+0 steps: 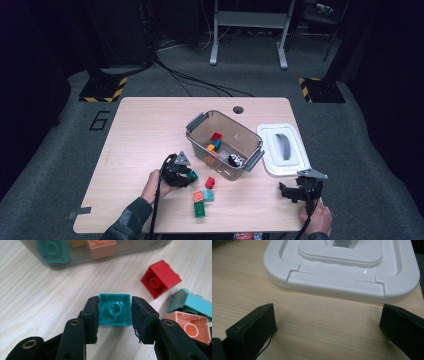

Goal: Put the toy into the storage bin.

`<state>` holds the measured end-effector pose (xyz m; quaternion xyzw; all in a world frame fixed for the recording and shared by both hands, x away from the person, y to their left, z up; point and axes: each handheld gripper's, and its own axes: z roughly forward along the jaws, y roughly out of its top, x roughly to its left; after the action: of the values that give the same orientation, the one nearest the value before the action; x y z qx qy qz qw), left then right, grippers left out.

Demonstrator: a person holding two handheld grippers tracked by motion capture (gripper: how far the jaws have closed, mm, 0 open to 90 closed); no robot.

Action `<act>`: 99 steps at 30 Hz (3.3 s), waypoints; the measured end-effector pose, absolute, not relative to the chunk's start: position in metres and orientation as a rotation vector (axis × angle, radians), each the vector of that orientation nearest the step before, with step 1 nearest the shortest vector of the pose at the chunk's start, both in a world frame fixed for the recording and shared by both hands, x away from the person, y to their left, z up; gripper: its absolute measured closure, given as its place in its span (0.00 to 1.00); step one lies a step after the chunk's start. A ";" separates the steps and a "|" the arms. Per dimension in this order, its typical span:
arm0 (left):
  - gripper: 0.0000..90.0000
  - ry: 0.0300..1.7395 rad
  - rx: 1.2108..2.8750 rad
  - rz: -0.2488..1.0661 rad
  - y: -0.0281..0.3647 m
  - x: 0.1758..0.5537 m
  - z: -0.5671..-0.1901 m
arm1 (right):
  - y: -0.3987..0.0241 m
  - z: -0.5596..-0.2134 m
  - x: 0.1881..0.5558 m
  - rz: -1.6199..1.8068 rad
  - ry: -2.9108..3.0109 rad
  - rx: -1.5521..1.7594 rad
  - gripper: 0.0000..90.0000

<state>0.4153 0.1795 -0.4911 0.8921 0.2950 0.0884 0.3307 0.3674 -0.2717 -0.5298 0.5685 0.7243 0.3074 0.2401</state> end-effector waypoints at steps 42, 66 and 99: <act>0.66 0.905 2.248 0.329 0.202 0.425 -0.445 | -0.272 -0.530 0.367 0.841 1.982 1.556 0.00; 0.66 0.853 2.201 0.448 0.201 0.436 -0.388 | -0.272 -0.530 0.367 0.841 1.981 1.558 0.00; 0.66 0.820 2.185 0.456 0.147 0.476 -0.365 | -0.272 -0.530 0.367 0.841 1.982 1.556 0.00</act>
<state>0.4760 0.1473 -0.3652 0.8526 0.3202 0.1781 0.3727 0.3674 -0.2717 -0.5298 0.5685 0.7243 0.3075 0.2402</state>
